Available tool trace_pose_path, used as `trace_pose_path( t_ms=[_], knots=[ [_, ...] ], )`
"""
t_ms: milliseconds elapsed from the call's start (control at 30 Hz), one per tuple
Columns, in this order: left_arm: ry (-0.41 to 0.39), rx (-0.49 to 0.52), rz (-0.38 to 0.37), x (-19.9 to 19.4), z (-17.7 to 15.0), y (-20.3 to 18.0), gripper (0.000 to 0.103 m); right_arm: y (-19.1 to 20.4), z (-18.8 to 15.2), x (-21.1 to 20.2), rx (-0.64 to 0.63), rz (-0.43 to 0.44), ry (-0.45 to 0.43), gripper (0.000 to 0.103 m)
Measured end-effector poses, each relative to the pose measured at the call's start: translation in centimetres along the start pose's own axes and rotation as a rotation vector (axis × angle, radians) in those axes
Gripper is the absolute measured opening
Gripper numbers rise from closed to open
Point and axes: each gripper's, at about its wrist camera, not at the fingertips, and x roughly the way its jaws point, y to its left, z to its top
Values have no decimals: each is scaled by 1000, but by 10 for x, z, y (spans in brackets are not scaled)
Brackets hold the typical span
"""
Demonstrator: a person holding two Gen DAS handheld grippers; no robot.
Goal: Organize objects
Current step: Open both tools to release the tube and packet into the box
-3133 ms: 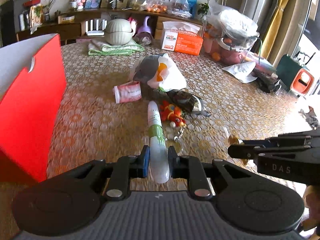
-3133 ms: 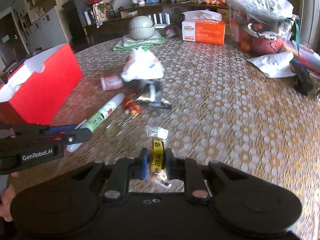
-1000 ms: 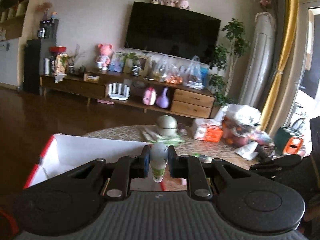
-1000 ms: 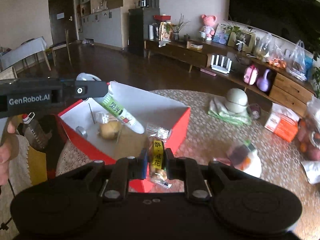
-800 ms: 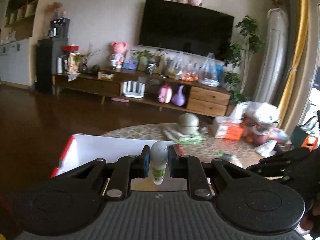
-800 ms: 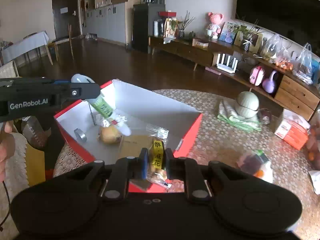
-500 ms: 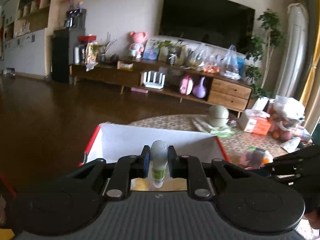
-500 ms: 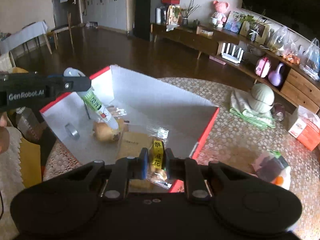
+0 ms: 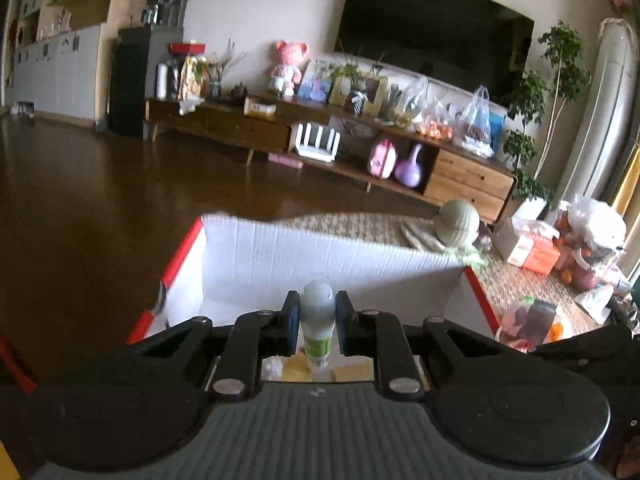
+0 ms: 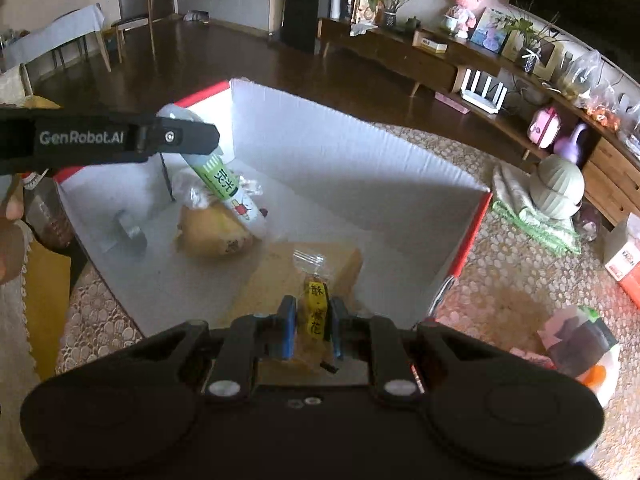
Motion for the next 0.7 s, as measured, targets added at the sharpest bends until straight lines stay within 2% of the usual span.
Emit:
trace_pose_path(
  t_ms=[267, 500, 567, 600, 700],
  knots=[
    [118, -1, 3, 14, -17, 3, 18, -1, -1, -4, 26, 14, -4, 29],
    [208, 46, 32, 19, -26, -5, 18, -2, -7, -22, 36, 50, -26, 47],
    [222, 55, 36, 19, -27, -7, 23, -2, -9, -27, 37, 53, -32, 47],
    [227, 60, 39, 18, -28, -8, 31, -2, -10, -30, 39, 52, -34, 47],
    [210, 76, 47, 11, -28, -13, 64, -4, -13, -39, 46, 56, -43, 47]
  ],
)
